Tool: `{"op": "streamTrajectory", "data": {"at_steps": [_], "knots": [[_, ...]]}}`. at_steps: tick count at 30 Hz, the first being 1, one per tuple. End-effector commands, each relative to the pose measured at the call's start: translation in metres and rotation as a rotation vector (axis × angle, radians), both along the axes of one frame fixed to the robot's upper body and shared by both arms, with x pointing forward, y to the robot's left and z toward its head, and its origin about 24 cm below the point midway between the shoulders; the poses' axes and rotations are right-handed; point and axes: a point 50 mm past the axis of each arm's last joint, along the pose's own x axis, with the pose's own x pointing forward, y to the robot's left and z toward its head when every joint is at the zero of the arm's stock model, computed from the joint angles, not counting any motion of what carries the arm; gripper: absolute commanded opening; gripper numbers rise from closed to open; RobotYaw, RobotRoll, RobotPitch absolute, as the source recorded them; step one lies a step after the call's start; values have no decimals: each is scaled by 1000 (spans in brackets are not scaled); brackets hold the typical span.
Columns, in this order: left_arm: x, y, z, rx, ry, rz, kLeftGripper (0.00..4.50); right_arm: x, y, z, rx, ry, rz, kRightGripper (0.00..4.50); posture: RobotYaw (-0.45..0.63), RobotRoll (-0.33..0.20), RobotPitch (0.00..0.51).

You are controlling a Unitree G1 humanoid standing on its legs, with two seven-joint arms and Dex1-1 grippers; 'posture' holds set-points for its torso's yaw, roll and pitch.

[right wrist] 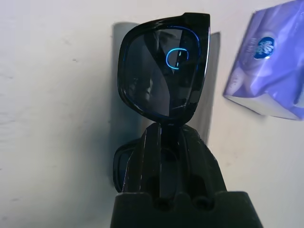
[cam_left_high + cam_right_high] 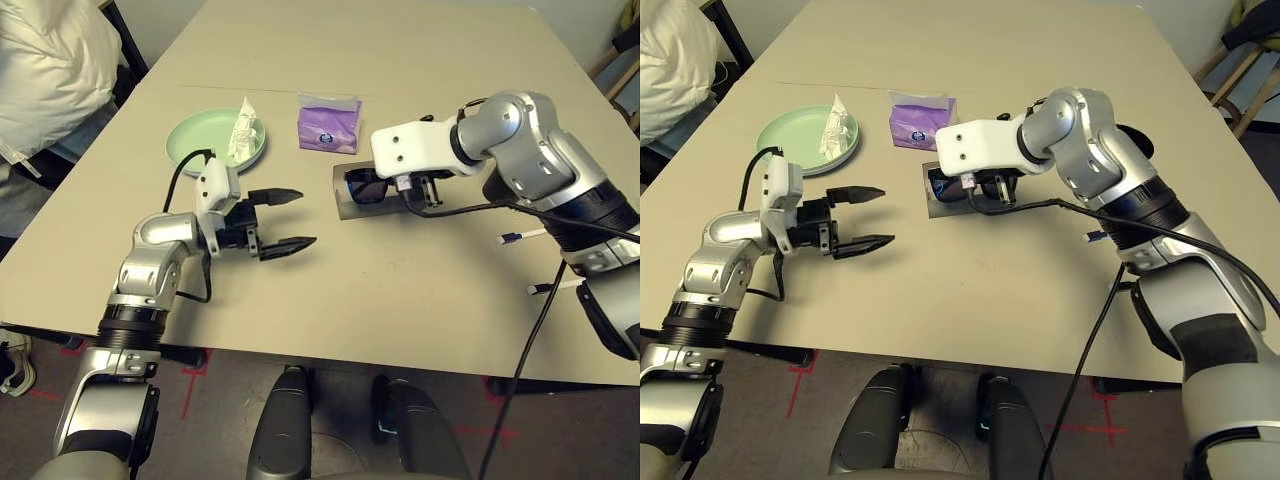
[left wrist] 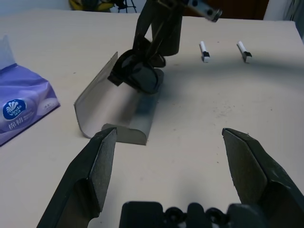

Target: Organize and tidy the items on the table.

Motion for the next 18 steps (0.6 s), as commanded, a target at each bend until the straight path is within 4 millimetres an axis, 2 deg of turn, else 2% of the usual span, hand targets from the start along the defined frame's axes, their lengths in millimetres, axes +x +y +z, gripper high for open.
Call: {"op": "streamTrajectory", "data": {"at_steps": [1, 18], "knots": [[-2, 1, 5, -17, -4, 8, 4500, 6, 7, -5, -22, -19, -3, 394, 258, 0, 133], [-8, 4, 4, -9, 3, 33, 4500, 26, 11, -13, -50, -79, -57, 394, 280, 0, 140]]}}
